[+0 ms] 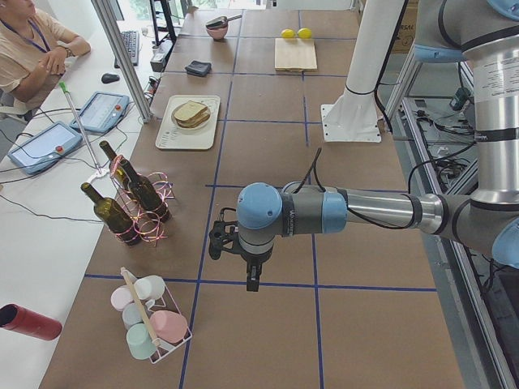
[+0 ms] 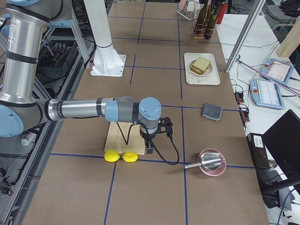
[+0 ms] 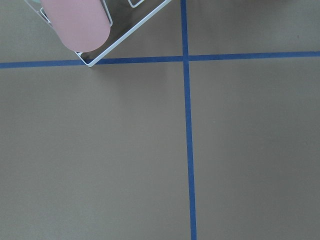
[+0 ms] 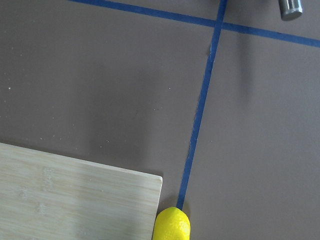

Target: Make sandwich and place on tray

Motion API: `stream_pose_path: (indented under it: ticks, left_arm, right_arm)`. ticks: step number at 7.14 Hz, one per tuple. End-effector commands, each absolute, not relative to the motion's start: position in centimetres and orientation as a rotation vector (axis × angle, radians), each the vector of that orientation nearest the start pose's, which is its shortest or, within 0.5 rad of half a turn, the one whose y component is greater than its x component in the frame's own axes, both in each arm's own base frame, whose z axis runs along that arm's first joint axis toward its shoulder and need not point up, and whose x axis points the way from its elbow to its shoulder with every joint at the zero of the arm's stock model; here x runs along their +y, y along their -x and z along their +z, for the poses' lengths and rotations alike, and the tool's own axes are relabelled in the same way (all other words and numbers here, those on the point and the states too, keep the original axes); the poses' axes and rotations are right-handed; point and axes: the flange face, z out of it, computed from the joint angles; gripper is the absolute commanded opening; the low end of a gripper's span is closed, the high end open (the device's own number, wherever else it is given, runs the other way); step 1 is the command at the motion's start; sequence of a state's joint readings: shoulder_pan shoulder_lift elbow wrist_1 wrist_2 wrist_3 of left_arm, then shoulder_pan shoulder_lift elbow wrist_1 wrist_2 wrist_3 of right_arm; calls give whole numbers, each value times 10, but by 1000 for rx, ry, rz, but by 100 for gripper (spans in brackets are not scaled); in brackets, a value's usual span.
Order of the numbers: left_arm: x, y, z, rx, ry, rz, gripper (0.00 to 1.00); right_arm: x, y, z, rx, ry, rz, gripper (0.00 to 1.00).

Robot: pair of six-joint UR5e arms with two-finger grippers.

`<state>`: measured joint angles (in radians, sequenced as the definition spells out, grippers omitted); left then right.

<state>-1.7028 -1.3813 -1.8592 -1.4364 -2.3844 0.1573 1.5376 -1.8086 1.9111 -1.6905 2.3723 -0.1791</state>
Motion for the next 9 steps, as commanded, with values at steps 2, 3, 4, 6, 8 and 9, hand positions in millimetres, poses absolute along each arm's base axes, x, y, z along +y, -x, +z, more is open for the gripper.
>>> stream_pose_path:
  ticks: [2,3,4,6,8,9]
  left_arm:
    - [-394,118,614,814,-77,-8,100]
    - [-395,117,616,815,-77,-5,100]
    - [-402,118,611,813,-92,3,100]
    - [-414,117,607,803,-99,13,100]
    - [-423,97,618,805,-62,51,100]
    - [-424,90,621,807,-46,62,100]
  right_arm:
    - [-409,-48,600,-798,-62,-200,100]
    - [-406,-49,593,-801,-73,-203,100]
    - [-404,-49,593,-801,-72,-201,100]
    - [-397,-51,598,-809,-62,-192,100]
    - [-394,-50,598,-811,-60,-193,100]
    - [-395,-50,598,-811,-59,-192,100]
